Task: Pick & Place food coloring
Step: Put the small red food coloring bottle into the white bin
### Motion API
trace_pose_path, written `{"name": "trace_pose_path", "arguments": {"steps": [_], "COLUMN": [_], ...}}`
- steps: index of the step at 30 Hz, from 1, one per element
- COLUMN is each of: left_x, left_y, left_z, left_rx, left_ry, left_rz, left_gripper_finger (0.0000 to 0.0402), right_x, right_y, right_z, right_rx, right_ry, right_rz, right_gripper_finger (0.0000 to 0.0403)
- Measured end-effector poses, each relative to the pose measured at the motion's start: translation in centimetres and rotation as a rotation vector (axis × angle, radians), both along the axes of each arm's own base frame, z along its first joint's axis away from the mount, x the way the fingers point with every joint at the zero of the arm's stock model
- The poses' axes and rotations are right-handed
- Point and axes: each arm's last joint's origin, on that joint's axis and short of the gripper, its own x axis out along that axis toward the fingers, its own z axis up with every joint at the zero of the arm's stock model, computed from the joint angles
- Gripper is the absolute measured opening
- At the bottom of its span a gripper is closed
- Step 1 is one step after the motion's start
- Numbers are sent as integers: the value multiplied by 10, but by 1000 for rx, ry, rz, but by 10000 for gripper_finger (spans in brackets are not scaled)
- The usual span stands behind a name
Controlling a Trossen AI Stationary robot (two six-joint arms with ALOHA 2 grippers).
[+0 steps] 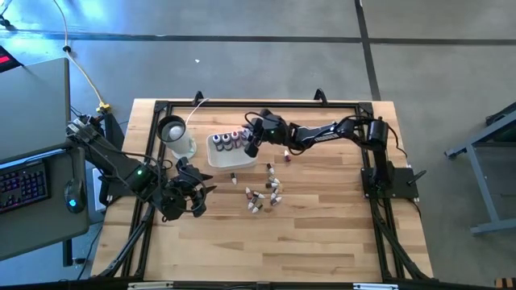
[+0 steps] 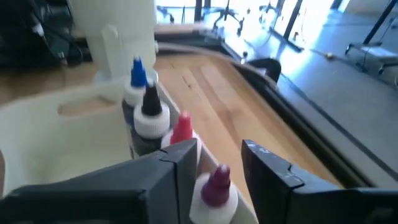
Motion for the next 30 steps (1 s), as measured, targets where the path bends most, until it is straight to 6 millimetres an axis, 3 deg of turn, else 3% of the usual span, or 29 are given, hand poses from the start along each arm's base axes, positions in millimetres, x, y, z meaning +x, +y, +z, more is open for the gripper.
{"name": "trace_pose_path", "arguments": {"steps": [3, 7, 12, 15, 20, 25, 30], "left_x": [0, 0, 0, 0, 0, 0, 0], "left_y": [0, 0, 0, 0, 0, 0, 0], "left_z": [0, 0, 0, 0, -1, 0, -1], "left_rx": [1, 2, 2, 0, 1, -1, -1], "left_ry": [1, 4, 7, 9, 10, 8, 9], "left_rz": [0, -1, -2, -4, -4, -5, -5], "left_gripper_finger": [158, 158, 158, 158, 158, 158, 158], "right_x": [0, -7, -24, -36, -49, -60, -73], "right_y": [1, 11, 45, 66, 83, 83, 79], "right_z": [9, 41, 80, 87, 63, 30, 11], "right_rx": [-9, -39, -4, 39, 97, 157, 162], "right_ry": [-48, -88, -27, 93, 342, 389, 413], "right_rz": [2, 40, 141, 131, 17, -168, -315], "right_gripper_finger": [129, 128, 122, 121, 121, 117, 119]}}
